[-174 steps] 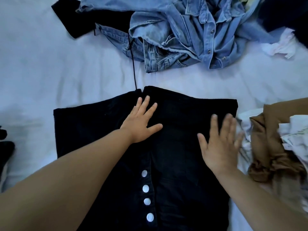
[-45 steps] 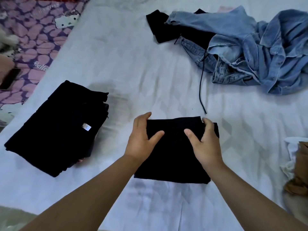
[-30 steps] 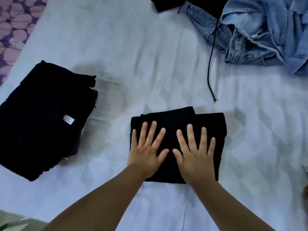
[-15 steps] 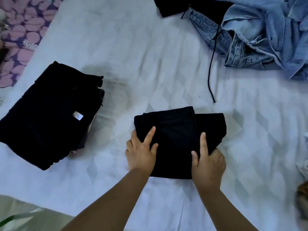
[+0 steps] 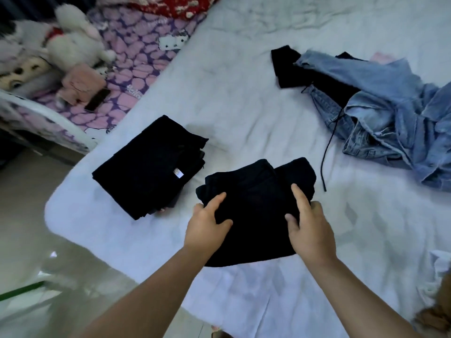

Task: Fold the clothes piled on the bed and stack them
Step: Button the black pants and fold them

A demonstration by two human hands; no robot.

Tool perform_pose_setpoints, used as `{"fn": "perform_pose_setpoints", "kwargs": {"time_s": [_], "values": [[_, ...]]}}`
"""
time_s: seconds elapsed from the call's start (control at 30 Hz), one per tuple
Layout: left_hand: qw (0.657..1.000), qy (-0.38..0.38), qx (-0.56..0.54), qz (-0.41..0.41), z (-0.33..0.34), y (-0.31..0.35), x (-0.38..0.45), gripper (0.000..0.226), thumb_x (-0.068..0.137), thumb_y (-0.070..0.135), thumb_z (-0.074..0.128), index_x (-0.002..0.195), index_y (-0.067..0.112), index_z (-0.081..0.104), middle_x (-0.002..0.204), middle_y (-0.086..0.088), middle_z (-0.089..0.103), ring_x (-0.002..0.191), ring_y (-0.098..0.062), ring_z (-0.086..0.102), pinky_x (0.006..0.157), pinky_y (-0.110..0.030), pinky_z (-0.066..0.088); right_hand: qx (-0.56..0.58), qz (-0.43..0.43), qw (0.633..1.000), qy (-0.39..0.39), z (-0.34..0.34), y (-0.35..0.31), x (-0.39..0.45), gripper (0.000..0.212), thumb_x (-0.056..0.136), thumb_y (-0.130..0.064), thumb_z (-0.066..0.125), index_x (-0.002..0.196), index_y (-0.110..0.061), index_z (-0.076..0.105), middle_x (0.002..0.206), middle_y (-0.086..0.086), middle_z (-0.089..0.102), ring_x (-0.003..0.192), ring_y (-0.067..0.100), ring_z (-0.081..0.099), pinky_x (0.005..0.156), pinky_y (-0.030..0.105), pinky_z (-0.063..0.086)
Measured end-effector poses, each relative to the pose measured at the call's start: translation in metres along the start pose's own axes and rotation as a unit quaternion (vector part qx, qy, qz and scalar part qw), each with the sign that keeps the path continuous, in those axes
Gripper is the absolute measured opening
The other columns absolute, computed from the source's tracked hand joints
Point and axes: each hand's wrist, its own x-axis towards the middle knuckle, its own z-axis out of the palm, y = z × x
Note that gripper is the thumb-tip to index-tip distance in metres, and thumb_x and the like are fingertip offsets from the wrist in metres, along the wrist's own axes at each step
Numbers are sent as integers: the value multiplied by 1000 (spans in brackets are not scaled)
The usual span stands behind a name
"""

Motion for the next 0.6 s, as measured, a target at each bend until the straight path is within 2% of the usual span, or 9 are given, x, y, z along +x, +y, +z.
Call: {"fn": "perform_pose_setpoints", "kwargs": {"time_s": [0.07, 0.13, 0.2, 0.3, 0.4, 0.47, 0.6], "values": [[998, 53, -39, 3, -27, 1, -11, 63, 88, 25, 63, 140, 46, 35, 114, 3, 41, 84, -1, 46, 79, -9, 35, 5, -59, 998, 4, -6, -26, 12, 64, 91, -14, 59, 147, -26, 32, 90, 5, 42, 63, 22, 47, 55, 30, 38], [992, 101, -72, -3, -53, -3, -17, 62, 89, 22, 62, 140, 45, 35, 111, 3, 41, 78, 3, 46, 67, -1, 36, 11, -111, 994, 1, -7, -54, 26, 61, 91, -13, 59, 145, -28, 35, 89, 4, 40, 62, 19, 44, 55, 28, 37], [985, 137, -104, -17, -79, -11, -18, 64, 89, 17, 59, 141, 44, 34, 110, 2, 40, 78, 1, 48, 62, -4, 38, 7, -172, 985, -12, -2, -85, 41, 60, 91, -10, 57, 144, -30, 37, 90, 2, 38, 64, 17, 41, 57, 27, 36], [975, 170, -141, -38, -114, -28, -12, 70, 89, 13, 55, 144, 44, 26, 114, 1, 37, 83, -2, 51, 69, -13, 40, -5, -249, 967, -52, 10, -137, 68, 71, 88, 1, 50, 146, -35, 29, 95, 3, 35, 74, 21, 42, 66, 28, 38], [962, 197, -179, -59, -142, -47, 3, 74, 89, 15, 58, 146, 44, 20, 121, 2, 34, 95, -4, 52, 84, -20, 43, -22, -294, 952, -79, 29, -187, 95, 77, 83, 8, 44, 146, -34, 31, 102, 9, 41, 83, 28, 45, 78, 35, 44], [955, 208, -201, -70, -156, -59, 19, 79, 88, 16, 63, 147, 44, 18, 125, 3, 31, 108, -10, 49, 94, -22, 41, -29, -314, 946, -77, 43, -214, 115, 77, 81, 10, 44, 145, -33, 35, 104, 12, 44, 84, 31, 45, 80, 39, 45], [948, 217, -215, -93, -172, -75, 56, 84, 87, 18, 66, 147, 45, 14, 127, 1, 30, 110, -12, 46, 99, -24, 40, -56, -324, 940, -92, 73, -250, 152, 77, 82, 10, 42, 145, -34, 35, 109, 13, 45, 88, 29, 43, 83, 40, 44]]}}
